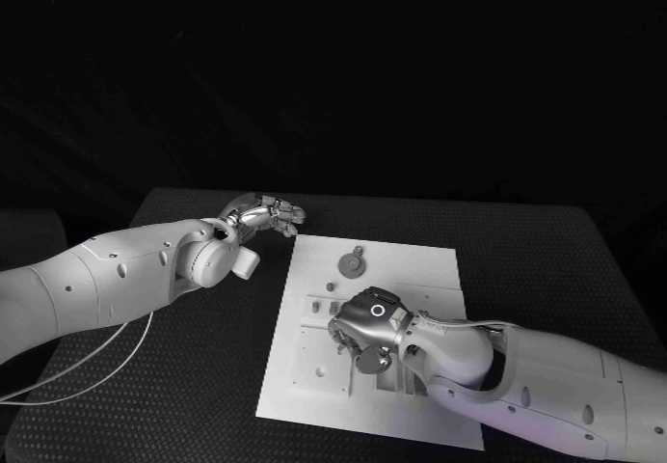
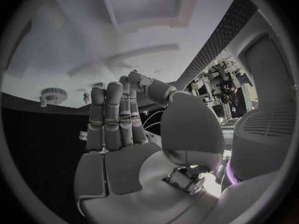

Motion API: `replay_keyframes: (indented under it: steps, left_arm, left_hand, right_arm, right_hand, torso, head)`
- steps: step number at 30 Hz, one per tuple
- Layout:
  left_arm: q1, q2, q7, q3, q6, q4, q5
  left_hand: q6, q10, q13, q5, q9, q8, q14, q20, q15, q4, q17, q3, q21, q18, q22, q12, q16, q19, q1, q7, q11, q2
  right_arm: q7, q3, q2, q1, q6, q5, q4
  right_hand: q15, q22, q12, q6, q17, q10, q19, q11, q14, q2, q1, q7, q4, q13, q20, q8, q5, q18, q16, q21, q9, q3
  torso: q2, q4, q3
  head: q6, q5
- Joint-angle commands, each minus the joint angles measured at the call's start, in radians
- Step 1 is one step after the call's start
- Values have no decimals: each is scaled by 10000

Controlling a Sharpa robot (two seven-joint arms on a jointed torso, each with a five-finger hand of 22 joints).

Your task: Assemble the parts on the task board

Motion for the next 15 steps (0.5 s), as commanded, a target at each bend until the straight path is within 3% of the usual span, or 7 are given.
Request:
replay_keyframes:
  steps: [1, 15]
  left_arm:
    - [6, 4, 64, 9, 140, 22, 49]
    - [6, 9, 59, 9, 144, 29, 49]
  left_hand:
    - [-34, 5, -10, -12, -16, 54, 70, -3, 26, 13, 15, -57, -42, 121, -16, 4, -48, 93, -27, 44, 48, 101]
    - [-35, 5, -11, -12, -19, 57, 72, -2, 27, 13, 22, -57, -47, 120, -17, 4, -57, 95, -27, 44, 48, 100]
  right_arm:
    - [-49, -11, 13, 0, 372, -199, 13]
    - [-21, -70, 74, 5, 503, -123, -27]
  right_hand:
    - [-7, -10, -63, 64, 12, 62, 65, -6, 89, -93, 26, -23, -11, 8, 10, 49, -52, 167, -64, 59, 13, 55]
    - [-5, -11, -76, 59, 17, 60, 62, -4, 87, -76, 8, -20, -8, 12, 10, 40, -62, 167, -72, 55, 17, 60]
  torso:
    - [1, -6, 4]
    - [8, -2, 6]
  head:
    - [-15, 5]
    - [-32, 13]
